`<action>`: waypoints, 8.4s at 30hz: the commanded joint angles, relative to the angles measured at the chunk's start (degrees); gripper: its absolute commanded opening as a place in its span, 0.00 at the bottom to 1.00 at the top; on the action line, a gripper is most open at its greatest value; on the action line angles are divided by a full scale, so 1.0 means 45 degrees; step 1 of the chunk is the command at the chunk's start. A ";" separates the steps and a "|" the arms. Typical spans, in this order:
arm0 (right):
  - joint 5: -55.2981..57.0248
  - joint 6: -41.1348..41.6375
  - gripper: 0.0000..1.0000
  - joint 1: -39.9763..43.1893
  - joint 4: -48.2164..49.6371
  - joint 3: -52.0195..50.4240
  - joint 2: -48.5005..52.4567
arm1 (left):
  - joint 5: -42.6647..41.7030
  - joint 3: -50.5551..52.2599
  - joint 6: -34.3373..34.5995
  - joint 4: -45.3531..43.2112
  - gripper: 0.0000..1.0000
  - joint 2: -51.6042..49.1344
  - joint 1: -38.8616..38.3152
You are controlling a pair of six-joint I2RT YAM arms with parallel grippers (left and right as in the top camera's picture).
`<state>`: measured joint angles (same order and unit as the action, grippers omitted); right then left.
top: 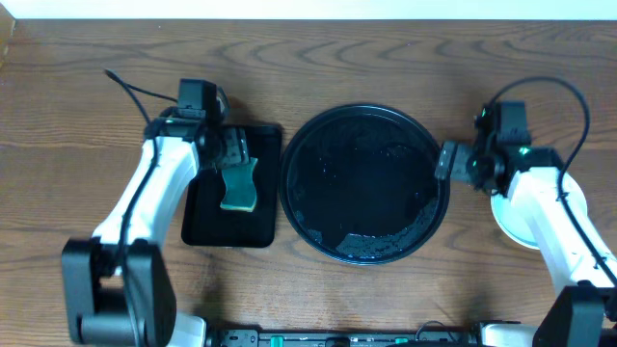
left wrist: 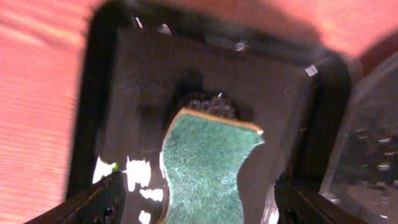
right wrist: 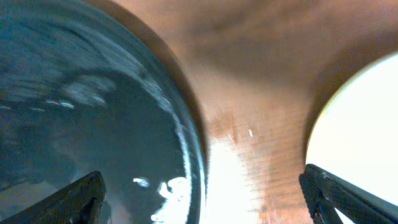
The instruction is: Clean dirty plates on tray and stack at the side
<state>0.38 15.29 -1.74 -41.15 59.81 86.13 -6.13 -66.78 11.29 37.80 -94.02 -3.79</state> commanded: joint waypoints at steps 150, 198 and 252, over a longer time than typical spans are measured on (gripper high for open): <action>-0.0427 -0.3177 0.99 -0.0544 0.8199 -1.3221 -1.9079 | -0.0495 0.3521 -0.1073 0.3497 0.79 0.8845 0.2322; -0.0427 -0.3177 0.99 -0.0544 0.8199 -1.3221 -1.9079 | 0.0034 1.4790 -0.2565 -1.0176 0.79 2.0876 0.1307; -0.0427 -0.3177 0.99 -0.0544 0.8199 -1.3221 -1.9079 | 0.0039 1.4790 -0.2356 -0.7597 0.79 2.0842 0.1277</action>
<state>-1.67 1.87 -3.68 -3.99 0.38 0.67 -5.56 -0.78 0.36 1.06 -0.60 2.13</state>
